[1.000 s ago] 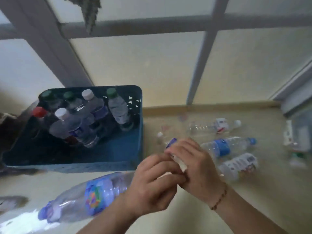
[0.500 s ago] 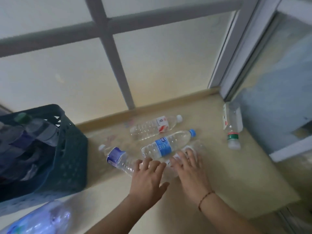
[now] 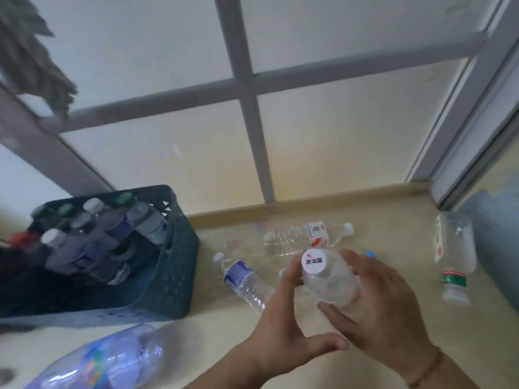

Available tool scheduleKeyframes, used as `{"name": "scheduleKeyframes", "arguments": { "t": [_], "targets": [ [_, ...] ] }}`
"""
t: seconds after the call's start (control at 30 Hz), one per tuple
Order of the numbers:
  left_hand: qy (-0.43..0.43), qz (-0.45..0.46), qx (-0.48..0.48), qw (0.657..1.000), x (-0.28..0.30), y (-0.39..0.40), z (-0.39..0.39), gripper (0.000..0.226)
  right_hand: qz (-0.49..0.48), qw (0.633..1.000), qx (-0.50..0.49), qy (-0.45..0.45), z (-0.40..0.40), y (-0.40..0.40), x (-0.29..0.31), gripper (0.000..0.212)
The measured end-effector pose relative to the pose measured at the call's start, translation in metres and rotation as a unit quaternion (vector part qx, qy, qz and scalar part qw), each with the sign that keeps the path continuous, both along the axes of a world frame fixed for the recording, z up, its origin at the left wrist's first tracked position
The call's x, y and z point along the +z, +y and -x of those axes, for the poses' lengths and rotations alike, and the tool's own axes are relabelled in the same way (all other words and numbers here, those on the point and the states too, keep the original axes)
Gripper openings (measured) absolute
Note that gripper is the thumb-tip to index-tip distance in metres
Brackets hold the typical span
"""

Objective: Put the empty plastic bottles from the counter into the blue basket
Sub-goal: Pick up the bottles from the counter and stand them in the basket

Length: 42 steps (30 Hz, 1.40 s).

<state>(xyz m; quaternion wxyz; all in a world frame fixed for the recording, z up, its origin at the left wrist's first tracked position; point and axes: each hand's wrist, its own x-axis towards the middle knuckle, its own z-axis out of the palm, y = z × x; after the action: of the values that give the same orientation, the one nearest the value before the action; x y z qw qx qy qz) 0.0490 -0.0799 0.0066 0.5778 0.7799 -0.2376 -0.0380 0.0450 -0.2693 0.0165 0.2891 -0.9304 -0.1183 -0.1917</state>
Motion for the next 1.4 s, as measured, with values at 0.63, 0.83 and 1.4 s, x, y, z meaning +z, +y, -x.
{"name": "scheduleKeyframes", "arguments": {
  "t": [0.63, 0.83, 1.4],
  "targets": [
    [-0.116, -0.251, 0.424, 0.862, 0.093, 0.330, -0.034, 0.100, -0.042, 0.961, 0.245, 0.124, -0.123, 0.377, 0.104, 0.064],
    [-0.134, -0.324, 0.377, 0.857, 0.066, 0.385, -0.062, 0.051, 0.005, 0.942, 0.216, 0.255, -0.150, 0.429, 0.027, 0.058],
    [-0.205, -0.407, 0.354, 0.817, 0.032, 0.404, -0.098, 0.035, 0.032, 0.931, 0.174, 0.320, -0.165, 0.444, -0.008, 0.066]
  ]
}}
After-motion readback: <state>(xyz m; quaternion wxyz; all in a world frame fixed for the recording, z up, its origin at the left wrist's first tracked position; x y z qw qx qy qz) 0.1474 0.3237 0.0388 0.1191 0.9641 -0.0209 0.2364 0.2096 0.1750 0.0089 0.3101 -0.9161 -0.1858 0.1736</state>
